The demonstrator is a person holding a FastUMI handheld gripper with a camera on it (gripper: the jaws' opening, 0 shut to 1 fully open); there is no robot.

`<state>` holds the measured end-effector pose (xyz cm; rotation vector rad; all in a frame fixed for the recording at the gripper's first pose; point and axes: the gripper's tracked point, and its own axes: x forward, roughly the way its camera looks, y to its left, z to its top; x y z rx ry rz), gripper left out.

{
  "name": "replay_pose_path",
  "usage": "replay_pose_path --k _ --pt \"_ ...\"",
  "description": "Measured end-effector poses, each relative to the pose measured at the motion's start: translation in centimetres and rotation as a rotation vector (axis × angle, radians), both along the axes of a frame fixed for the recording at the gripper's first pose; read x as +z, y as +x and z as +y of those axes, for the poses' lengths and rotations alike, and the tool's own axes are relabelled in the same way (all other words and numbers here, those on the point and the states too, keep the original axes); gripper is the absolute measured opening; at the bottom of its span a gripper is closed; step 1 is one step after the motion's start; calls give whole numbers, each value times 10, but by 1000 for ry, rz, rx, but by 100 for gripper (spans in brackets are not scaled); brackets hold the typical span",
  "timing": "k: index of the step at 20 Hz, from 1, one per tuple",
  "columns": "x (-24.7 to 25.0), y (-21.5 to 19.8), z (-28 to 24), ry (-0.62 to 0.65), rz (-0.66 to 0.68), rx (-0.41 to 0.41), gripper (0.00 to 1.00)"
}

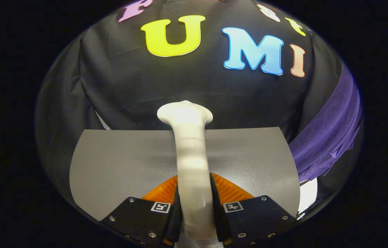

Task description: Iron the clothes twice with a garment steamer, once on the left side and once on the right side.

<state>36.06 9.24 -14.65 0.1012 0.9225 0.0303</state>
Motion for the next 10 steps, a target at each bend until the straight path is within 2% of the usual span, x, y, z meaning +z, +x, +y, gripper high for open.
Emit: replay_pose_path --k 3,7,10 --pt "8 -6 -16 -45 -48 -60 39" --pt "26 -19 -32 -44 -124 -125 38" --pt "31 -33 -42 -84 -156 -138 38"
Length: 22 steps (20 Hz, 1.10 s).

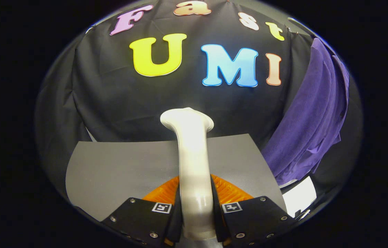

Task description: Iron the clothes twice with a garment steamer, once on the left side and once on the right side.

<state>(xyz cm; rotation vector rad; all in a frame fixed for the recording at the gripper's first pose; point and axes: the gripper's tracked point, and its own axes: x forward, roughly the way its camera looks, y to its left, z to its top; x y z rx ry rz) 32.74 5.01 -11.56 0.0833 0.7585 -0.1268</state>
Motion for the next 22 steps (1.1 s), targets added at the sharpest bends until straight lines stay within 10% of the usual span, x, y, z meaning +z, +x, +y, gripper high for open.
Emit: replay_pose_path --k 22 --pt "83 -170 -139 -206 -180 178 38"
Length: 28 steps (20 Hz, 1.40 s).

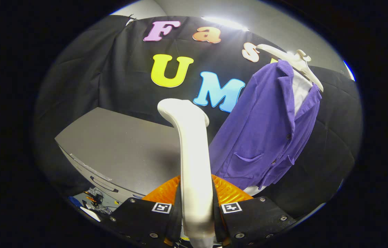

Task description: Iron the clothes twice with a garment steamer, once on the left side and once on the right side.

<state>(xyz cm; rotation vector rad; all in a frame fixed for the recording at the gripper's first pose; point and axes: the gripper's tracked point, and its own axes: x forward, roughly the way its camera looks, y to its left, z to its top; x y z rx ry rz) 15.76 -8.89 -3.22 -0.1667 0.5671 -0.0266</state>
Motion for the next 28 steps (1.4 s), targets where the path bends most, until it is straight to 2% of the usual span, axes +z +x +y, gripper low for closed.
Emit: replay_pose_path --k 5,16,21,28 --pt "33 -20 -42 106 -63 6 38" --pt "91 -37 -136 196 -204 -118 34" --pt "115 -23 -161 189 -269 -219 34" --pt "126 29 -181 153 -307 -335 34"
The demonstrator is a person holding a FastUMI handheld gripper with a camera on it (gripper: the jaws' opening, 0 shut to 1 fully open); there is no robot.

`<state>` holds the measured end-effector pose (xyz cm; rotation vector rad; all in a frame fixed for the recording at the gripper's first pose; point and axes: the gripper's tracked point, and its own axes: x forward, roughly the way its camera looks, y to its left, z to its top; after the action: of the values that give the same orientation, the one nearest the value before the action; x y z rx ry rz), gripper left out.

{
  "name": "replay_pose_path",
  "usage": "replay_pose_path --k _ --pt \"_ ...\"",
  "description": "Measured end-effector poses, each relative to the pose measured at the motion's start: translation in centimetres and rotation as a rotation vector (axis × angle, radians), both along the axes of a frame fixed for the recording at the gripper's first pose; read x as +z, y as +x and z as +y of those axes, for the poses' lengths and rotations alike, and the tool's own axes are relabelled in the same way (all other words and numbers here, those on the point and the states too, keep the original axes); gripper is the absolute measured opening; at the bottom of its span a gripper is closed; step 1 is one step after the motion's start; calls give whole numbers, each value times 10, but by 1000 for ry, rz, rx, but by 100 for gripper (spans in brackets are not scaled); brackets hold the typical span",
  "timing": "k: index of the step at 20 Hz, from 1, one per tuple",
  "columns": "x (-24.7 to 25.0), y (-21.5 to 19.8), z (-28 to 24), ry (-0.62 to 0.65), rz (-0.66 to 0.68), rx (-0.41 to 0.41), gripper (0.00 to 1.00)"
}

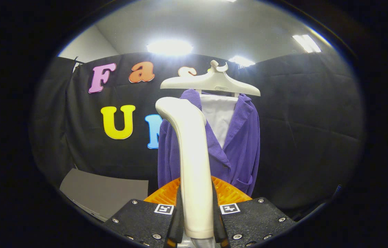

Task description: Iron the clothes twice with a garment steamer, once on the left side and once on the right side.

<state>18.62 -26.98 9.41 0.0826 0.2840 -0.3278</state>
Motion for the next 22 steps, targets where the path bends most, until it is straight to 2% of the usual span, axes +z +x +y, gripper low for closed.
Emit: replay_pose_path --k 6,11,16,22 --pt "-12 42 -11 -70 -1 -90 34" --pt "-15 58 -14 -96 -21 -133 34" --pt "-32 54 -19 -91 -30 -168 34" --pt "-86 38 -23 -84 55 -211 34"
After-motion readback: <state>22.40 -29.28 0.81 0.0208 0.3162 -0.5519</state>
